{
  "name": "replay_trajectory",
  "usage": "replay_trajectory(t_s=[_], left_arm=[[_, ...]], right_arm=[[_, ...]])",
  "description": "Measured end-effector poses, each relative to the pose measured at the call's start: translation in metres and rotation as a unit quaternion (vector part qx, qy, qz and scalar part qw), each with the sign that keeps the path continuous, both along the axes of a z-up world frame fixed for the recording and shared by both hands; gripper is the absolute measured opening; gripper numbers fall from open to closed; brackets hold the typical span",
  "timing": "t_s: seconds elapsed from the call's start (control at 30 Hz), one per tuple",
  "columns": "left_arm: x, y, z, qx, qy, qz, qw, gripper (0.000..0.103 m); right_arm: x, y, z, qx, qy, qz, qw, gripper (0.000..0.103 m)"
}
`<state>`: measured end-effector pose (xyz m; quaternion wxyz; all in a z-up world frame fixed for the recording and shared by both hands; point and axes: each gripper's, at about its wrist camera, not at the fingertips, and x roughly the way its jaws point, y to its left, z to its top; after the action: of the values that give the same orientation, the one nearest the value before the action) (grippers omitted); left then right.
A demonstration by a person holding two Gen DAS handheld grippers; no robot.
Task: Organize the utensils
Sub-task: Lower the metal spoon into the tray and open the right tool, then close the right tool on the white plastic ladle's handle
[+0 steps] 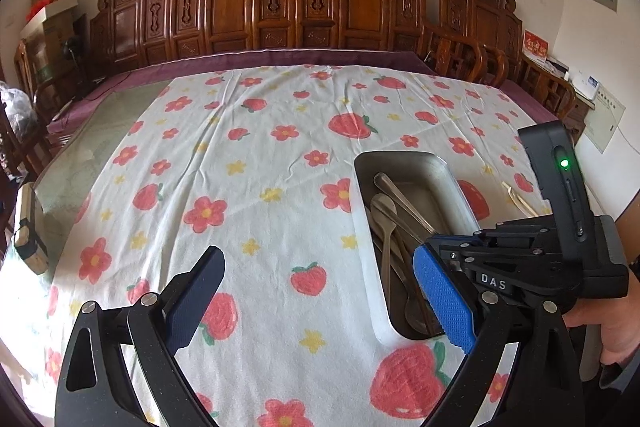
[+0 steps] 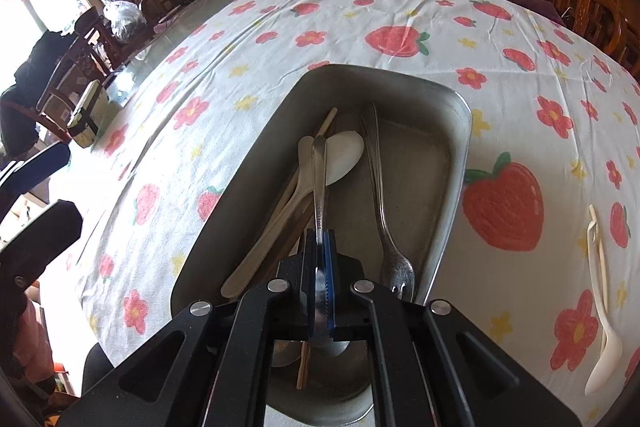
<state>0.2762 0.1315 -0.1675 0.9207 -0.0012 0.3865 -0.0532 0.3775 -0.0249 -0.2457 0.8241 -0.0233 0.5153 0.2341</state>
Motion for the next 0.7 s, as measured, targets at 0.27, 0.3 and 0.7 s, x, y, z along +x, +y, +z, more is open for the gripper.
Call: replay_trajectory(t_s=[0.27, 0.3, 0.7], left_arm=[[-0.006, -0.011, 0.003, -0.002, -0.004, -0.016, 0.9999, 0.092], [-0.007, -0.014, 0.004, -0.004, -0.006, -0.02, 0.9998, 0.092], [-0.018, -0.075, 0.016, -0.003, -0.011, -0.079, 0.9968, 0.092]], right_arm=[[-0.021, -0.024, 0.032, 0.018, -0.036, 0.019, 0.999, 0.006], [-0.024, -0.031, 0.035, 0.017, -0.04, 0.018, 0.999, 0.006], [-0.04, -0.185, 0.047, -0.054, -0.073, -0.029, 0.995, 0.012]])
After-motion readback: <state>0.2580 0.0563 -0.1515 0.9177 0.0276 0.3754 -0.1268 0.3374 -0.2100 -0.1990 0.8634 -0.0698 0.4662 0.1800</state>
